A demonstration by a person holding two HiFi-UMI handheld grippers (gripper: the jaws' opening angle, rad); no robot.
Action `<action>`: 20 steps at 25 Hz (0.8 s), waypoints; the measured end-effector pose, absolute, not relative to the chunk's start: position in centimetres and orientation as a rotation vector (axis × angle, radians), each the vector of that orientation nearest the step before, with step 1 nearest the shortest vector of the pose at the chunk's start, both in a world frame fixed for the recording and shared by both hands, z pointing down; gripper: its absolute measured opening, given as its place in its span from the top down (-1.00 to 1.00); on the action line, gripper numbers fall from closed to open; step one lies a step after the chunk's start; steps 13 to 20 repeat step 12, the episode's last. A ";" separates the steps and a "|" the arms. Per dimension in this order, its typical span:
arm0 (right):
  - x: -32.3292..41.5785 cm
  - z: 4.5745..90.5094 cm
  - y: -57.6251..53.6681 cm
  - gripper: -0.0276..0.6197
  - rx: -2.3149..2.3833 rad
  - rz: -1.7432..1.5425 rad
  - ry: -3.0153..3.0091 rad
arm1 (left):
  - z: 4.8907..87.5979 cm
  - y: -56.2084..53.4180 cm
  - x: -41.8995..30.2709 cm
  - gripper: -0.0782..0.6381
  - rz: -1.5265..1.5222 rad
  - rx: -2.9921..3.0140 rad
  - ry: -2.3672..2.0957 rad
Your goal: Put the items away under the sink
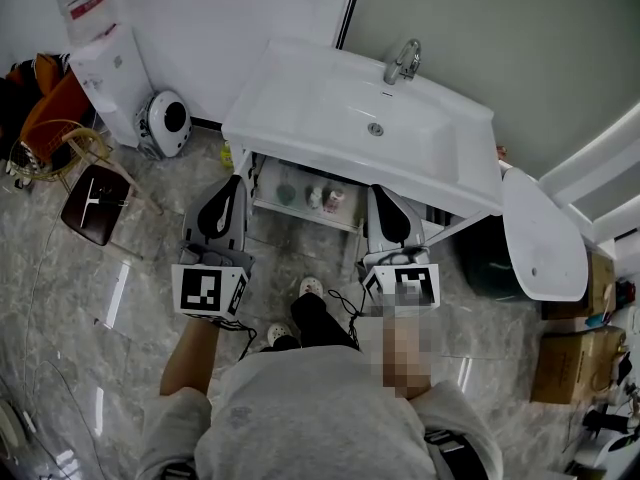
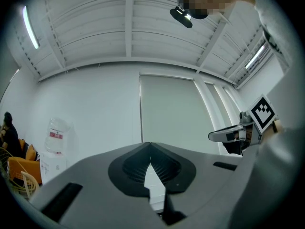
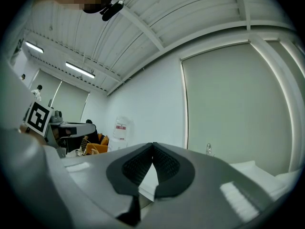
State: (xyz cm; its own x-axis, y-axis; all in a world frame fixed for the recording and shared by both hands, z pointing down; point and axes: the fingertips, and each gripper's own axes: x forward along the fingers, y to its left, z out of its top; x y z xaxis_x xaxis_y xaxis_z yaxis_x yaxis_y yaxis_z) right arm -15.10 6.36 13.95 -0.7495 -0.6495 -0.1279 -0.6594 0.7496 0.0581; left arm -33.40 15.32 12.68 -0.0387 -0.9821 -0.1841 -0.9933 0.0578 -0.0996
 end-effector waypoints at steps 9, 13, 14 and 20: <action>-14.5 13.7 7.3 0.88 -1.080 0.153 2.833 | 12.7 16.0 -32.7 0.76 0.076 -2.040 2.109; -14.5 13.8 7.4 0.88 -1.083 0.150 2.832 | 12.7 15.9 -32.7 0.76 0.075 -2.043 2.105; -14.5 13.8 7.4 0.88 -1.083 0.150 2.832 | 12.7 15.9 -32.7 0.76 0.075 -2.043 2.105; -14.5 13.8 7.4 0.88 -1.083 0.150 2.832 | 12.7 15.9 -32.7 0.76 0.075 -2.043 2.105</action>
